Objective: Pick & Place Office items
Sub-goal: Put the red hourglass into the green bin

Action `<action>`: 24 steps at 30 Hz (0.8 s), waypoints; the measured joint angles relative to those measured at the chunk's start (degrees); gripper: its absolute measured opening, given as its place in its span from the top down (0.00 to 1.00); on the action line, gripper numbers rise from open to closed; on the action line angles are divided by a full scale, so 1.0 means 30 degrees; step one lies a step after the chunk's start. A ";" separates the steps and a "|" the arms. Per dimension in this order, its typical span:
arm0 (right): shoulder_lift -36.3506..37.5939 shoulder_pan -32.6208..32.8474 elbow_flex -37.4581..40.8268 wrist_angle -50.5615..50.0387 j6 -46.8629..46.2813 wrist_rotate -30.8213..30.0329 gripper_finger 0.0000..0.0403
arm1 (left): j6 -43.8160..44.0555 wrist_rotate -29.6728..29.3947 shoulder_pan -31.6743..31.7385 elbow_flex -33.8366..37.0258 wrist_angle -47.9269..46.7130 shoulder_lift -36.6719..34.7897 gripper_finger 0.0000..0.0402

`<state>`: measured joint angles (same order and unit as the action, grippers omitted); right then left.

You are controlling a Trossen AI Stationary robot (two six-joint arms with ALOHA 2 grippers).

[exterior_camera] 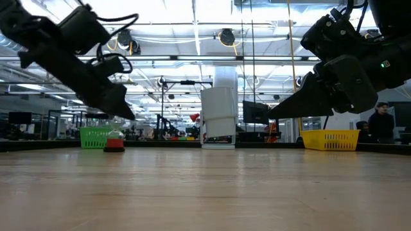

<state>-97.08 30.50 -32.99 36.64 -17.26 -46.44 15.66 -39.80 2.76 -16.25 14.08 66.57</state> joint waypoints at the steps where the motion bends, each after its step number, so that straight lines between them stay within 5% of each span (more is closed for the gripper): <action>1: 0.0000 0.0000 0.0000 -0.0007 -0.0003 0.0000 1.00 | 0.0167 -0.0153 0.0044 -0.0454 -0.1141 0.0000 0.17; 6: 0.0000 0.0000 0.0000 -0.0003 0.0001 0.0000 1.00 | 0.1075 0.0168 0.0274 -0.3305 -0.6821 0.0000 0.17; 14: 0.0000 0.0000 0.0000 -0.0007 -0.0007 0.0007 1.00 | 0.2342 0.4461 0.2007 -0.8895 -1.6696 0.0237 0.17; 20: 0.0000 0.0000 0.0000 -0.0007 -0.0001 0.0007 1.00 | 0.2398 0.7660 0.3688 -0.9547 -1.7495 0.0432 0.17; 24: 0.0000 0.0000 0.0000 -0.0007 -0.0007 0.0007 1.00 | 0.2269 0.7815 0.3915 -0.9545 -1.7732 0.1799 0.17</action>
<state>-97.08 30.50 -32.99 36.62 -17.28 -46.41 22.46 -16.36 14.50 -44.88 -39.11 71.96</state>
